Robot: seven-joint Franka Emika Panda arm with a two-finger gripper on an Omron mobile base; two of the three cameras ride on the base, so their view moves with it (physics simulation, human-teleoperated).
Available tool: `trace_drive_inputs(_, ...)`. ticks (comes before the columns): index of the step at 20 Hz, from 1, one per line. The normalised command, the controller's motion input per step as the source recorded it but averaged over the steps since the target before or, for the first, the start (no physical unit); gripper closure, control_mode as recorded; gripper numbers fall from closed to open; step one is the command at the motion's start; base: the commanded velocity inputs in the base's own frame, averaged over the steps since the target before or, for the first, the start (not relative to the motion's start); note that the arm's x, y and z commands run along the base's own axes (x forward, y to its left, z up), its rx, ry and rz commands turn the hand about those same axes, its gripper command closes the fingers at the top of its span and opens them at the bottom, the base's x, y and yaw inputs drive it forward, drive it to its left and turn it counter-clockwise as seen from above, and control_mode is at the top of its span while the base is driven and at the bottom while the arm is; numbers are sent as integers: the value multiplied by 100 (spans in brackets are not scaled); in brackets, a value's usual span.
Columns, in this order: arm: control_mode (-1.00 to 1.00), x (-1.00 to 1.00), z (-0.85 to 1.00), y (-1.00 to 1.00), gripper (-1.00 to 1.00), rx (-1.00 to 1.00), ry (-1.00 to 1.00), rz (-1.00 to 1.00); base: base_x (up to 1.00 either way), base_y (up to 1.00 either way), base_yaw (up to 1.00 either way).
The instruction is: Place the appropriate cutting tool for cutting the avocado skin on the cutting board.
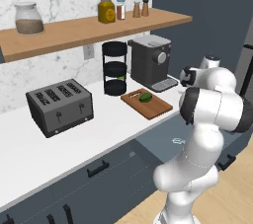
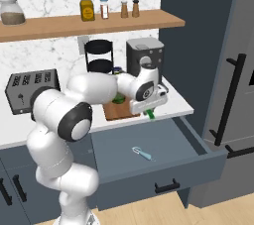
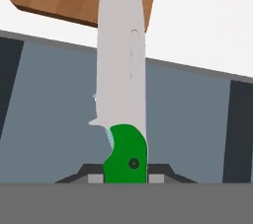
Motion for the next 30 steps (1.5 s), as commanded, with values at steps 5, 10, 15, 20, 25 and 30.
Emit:
trace_drive_inputs(5, -100, 59, -14, 47, 100, 2, 2, 18, 0, 0, 0)
trace_drive_inputs(10, -100, 0, -7, 61, 100, 0, 0, 11, 0, 0, 0)
trace_drive_inputs(15, -100, -4, -8, 75, 100, 0, 1, 4, 0, 0, 0)
trace_drive_inputs(20, -100, 22, -21, 37, 100, 0, 1, 4, 0, 0, 0)
trace_drive_inputs(25, -100, 41, -30, 6, 100, 0, 1, 5, 0, 0, 0)
trace_drive_inputs(30, -100, 45, -23, 6, 100, 0, 2, 4, 0, 0, 0)
